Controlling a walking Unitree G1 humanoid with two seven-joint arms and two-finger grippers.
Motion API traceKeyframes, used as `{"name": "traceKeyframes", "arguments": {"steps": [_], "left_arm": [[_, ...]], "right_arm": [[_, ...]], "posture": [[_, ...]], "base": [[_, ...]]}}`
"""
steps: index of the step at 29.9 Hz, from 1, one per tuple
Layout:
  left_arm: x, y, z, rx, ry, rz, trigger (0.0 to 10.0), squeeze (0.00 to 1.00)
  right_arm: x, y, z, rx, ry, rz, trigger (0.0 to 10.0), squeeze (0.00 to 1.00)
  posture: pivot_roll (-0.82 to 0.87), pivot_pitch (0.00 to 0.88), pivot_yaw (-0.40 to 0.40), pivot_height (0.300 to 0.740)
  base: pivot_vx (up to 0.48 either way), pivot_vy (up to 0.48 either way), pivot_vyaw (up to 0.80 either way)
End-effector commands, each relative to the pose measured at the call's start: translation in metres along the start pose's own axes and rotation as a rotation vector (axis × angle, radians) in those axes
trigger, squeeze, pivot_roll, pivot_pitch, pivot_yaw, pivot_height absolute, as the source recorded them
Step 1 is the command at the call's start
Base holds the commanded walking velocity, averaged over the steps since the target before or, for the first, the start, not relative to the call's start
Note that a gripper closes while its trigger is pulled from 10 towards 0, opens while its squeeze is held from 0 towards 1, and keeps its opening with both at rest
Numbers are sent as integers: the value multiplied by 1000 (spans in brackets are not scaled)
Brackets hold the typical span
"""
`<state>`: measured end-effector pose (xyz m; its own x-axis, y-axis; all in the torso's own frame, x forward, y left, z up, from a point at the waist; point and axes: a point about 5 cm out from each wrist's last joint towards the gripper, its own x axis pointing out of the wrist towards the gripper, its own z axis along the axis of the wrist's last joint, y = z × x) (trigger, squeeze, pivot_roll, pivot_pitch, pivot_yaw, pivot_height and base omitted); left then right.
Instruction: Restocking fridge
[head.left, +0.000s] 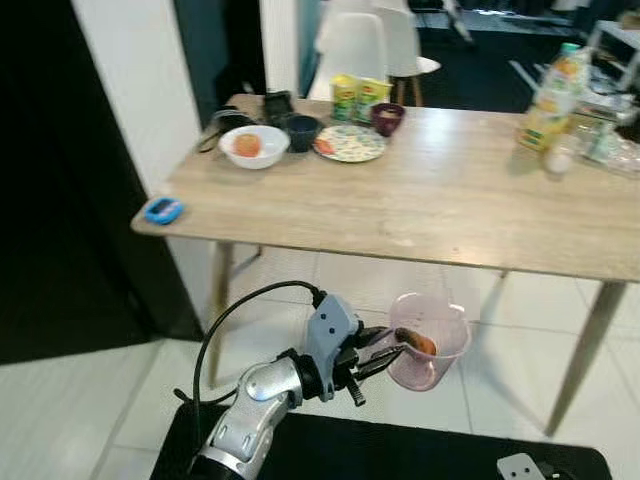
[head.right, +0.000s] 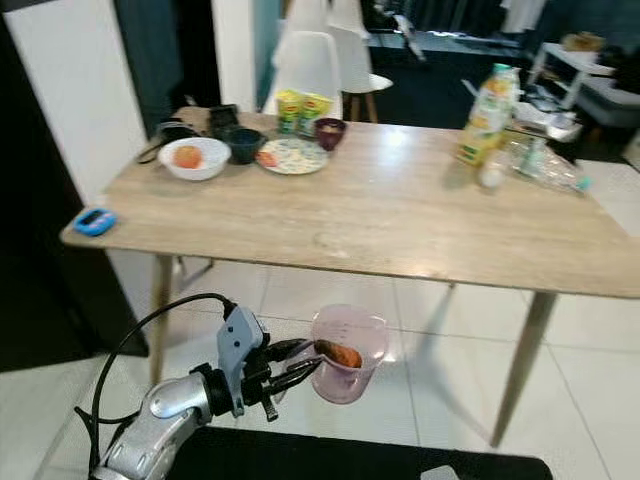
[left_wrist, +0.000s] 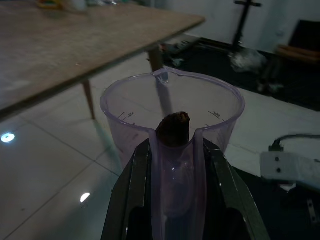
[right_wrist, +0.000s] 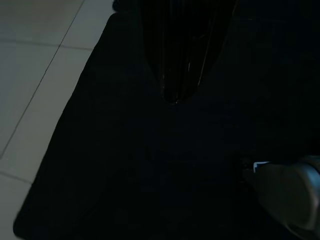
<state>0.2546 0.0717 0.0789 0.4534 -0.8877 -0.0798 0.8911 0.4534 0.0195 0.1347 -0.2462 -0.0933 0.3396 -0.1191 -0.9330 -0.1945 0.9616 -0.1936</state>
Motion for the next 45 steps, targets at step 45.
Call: {"name": "traceKeyframes", "arguments": {"steps": [45], "left_arm": [[-82, 7, -126, -207, 443, 510, 10000, 0]], "right_arm": [[-2, 5, -20, 32, -30, -33, 10000, 0]], "posture": [[6, 0, 28, 740]], "base": [[0, 0, -753]]}}
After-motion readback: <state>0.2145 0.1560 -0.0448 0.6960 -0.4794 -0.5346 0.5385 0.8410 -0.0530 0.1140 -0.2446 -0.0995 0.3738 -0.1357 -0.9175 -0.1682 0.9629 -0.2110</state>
